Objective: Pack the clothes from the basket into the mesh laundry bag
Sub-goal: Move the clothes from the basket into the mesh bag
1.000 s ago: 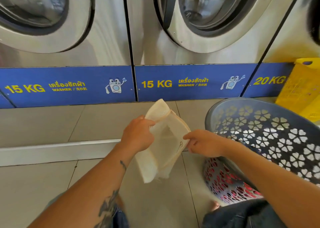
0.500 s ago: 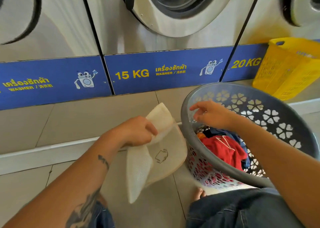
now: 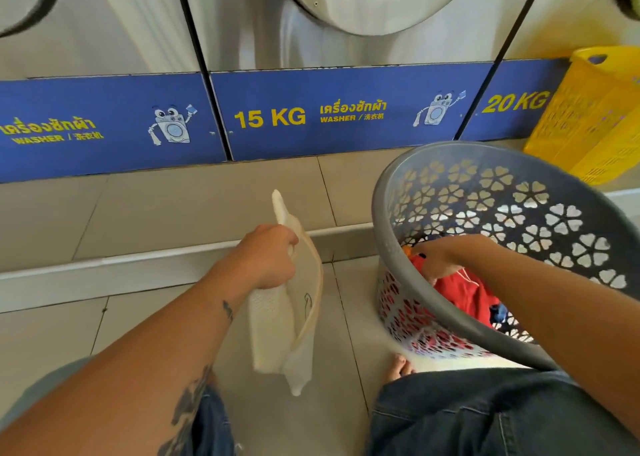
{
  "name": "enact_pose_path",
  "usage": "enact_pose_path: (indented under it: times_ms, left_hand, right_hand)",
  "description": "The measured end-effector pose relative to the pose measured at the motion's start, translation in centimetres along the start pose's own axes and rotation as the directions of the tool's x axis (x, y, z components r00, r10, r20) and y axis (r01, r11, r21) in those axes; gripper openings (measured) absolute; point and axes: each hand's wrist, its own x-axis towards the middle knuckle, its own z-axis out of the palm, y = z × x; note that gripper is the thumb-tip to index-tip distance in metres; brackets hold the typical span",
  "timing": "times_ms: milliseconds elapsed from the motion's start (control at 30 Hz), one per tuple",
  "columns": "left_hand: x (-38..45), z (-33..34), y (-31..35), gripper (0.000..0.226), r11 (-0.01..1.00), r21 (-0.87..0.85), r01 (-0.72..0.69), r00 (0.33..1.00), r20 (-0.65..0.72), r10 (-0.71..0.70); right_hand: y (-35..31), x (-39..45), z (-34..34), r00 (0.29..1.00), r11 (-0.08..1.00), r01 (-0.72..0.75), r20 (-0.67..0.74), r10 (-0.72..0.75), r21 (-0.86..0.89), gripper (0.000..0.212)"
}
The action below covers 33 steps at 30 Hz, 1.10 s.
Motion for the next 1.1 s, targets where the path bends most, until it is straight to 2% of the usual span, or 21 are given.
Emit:
enact_pose_path:
  times_ms: [100, 167, 233, 300, 433, 567, 600, 633, 700, 767, 800, 867, 933, 967, 1000, 1100]
  left_hand:
    - [0.3, 0.2, 0.6, 0.059, 0.999, -0.008, -0.033, 0.998, -0.051, 0.032]
    - [0.3, 0.2, 1.1, 0.055, 0.998, -0.015, -0.062, 0.994, -0.09, 0.06]
    - [0.5, 0.4, 1.7, 0.051, 0.996, -0.011, -0.091, 0.991, -0.102, 0.089]
    - [0.7, 0.6, 2.2, 0.048, 0.992, 0.004, -0.124, 0.986, -0.111, 0.124]
    - [1.1, 1.3, 3.2, 0.045, 0.985, 0.035, -0.171, 0.974, -0.147, 0.174]
    - [1.5, 1.6, 3.5, 0.047, 0.98, 0.06, -0.188, 0.968, -0.159, 0.196]
    - [1.5, 1.7, 3.6, 0.047, 0.979, 0.065, -0.193, 0.966, -0.161, 0.201]
    - [1.6, 1.7, 3.6, 0.047, 0.978, 0.068, -0.195, 0.965, -0.162, 0.204]
    - [1.7, 1.9, 3.6, 0.047, 0.979, 0.067, -0.193, 0.966, -0.163, 0.202]
    - [1.7, 2.1, 3.7, 0.048, 0.98, 0.067, -0.187, 0.967, -0.161, 0.196]
    - [1.8, 2.1, 3.7, 0.048, 0.98, 0.069, -0.185, 0.968, -0.16, 0.194]
    - [1.8, 2.1, 3.6, 0.048, 0.981, 0.073, -0.179, 0.969, -0.159, 0.188]
    - [1.9, 2.1, 3.6, 0.046, 0.981, 0.082, -0.178, 0.969, -0.158, 0.189]
    - [1.9, 2.1, 3.6, 0.045, 0.98, 0.085, -0.179, 0.969, -0.157, 0.191]
    - [1.9, 2.1, 3.6, 0.045, 0.98, 0.086, -0.181, 0.969, -0.154, 0.192]
    - [1.9, 2.0, 3.8, 0.047, 0.977, 0.088, -0.194, 0.968, -0.142, 0.205]
  right_hand:
    - [0.5, 1.7, 2.0, 1.0, 1.0, -0.01, 0.019, 0.01, -0.029, 0.105]
    - [0.7, 2.0, 3.5, 0.999, 0.998, 0.029, 0.048, -0.026, -0.058, 0.107]
    - [0.7, 1.7, 4.4, 0.996, 0.996, 0.068, 0.055, -0.065, -0.049, 0.101]
    - [0.8, 2.1, 5.1, 0.998, 1.0, 0.03, 0.048, -0.03, -0.006, 0.091]
    - [0.7, 4.0, 6.0, 0.997, 0.996, -0.069, 0.023, 0.07, -0.049, 0.079]
    - [0.8, 4.1, 6.2, 0.998, 0.991, -0.057, 0.024, 0.06, -0.125, 0.045]
    - [0.9, 4.1, 6.3, 0.998, 0.989, -0.056, -0.008, 0.055, -0.137, 0.045]
    - [1.2, 4.5, 6.5, 0.997, 0.99, -0.067, -0.046, 0.061, -0.126, 0.052]
    - [1.6, 5.0, 6.8, 0.994, 0.988, -0.078, -0.084, 0.067, -0.132, 0.079]
    - [2.0, 5.4, 7.0, 0.997, 0.991, -0.079, -0.027, 0.076, -0.111, 0.103]
    - [2.0, 5.0, 6.9, 0.996, 0.992, -0.085, 0.03, 0.088, -0.094, 0.109]
    - [2.2, 4.8, 7.1, 0.989, 0.991, -0.094, 0.108, 0.104, -0.091, 0.098]
    - [1.6, 3.6, 6.8, 0.982, 0.997, -0.058, 0.177, 0.065, -0.043, 0.063]
    - [1.5, 3.8, 7.2, 0.989, 0.996, 0.012, 0.147, 0.002, -0.093, 0.052]
    - [1.1, 3.4, 7.2, 0.991, 0.994, 0.058, 0.126, -0.045, -0.098, 0.048]
    - [0.5, 2.1, 6.8, 0.996, 0.995, 0.034, 0.079, -0.027, -0.099, 0.049]
